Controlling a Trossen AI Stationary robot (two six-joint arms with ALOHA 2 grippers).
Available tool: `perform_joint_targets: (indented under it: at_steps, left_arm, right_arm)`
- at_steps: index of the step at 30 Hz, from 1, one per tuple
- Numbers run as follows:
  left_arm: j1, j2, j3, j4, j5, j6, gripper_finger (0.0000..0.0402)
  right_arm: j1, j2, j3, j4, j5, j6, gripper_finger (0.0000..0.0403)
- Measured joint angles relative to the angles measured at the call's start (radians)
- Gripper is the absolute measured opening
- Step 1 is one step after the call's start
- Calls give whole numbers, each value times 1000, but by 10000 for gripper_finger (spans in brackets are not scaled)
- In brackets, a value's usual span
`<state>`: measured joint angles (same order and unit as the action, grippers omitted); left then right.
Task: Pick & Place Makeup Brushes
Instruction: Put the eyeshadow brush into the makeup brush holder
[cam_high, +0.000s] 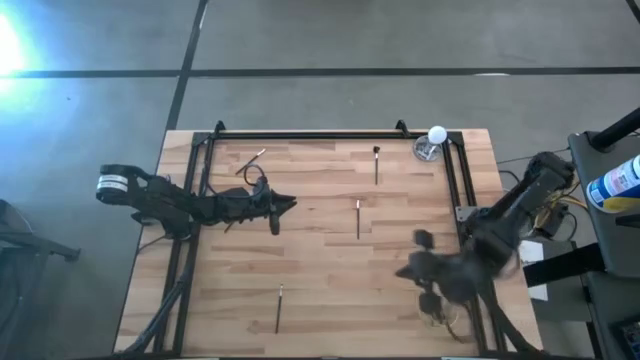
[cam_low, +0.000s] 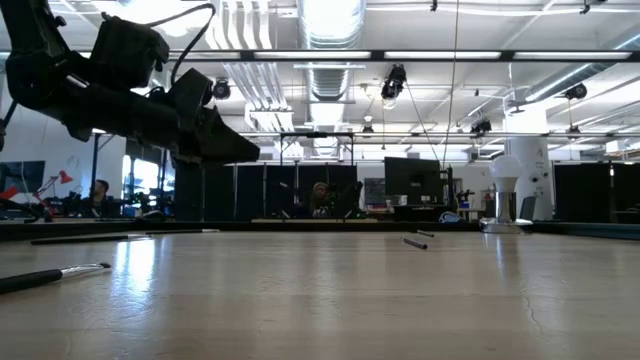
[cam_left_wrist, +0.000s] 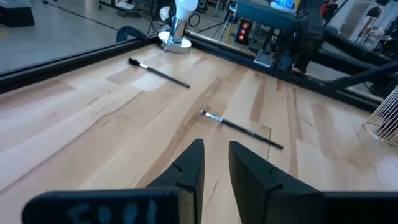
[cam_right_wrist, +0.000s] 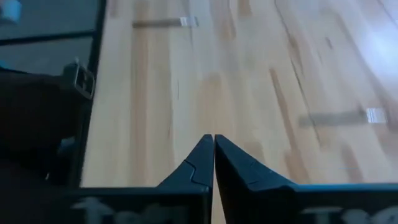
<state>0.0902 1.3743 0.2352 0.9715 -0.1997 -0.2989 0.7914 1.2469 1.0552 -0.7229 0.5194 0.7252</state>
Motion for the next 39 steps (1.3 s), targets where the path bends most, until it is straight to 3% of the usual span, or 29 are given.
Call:
perform_joint_targets:
  at_steps: [5, 10, 13, 19, 23, 27, 33, 39]
  left_arm:
    - [0, 0, 0, -19, -29, 2, 66]
    - [9, -2, 14, -84, -88, -55, 65]
    - [37, -22, 64, -286, -92, -160, 56]
    - [73, -93, 246, -915, -151, -262, 15]
    - [106, -130, 358, -1290, -153, -314, 2]
    - [154, -146, 418, -1536, -90, -344, 1]
    - [227, -148, 416, -1654, 5, -386, 5]
    - [280, -148, 399, -1645, 29, -375, 60]
  right_arm:
    - [-231, -101, -250, 478, -177, -375, 8]
    - [-441, -111, -459, 964, -361, -627, 8]
    - [-551, -80, -551, 1182, -431, -695, 8]
    - [-702, 25, -664, 1520, -534, -702, 8]
    - [-724, 94, -701, 1652, -606, -713, 8]
    - [-725, 151, -719, 1736, -607, -732, 8]
    - [-728, 198, -684, 1784, -648, -748, 8]
    - [-727, 224, -649, 1777, -689, -759, 8]
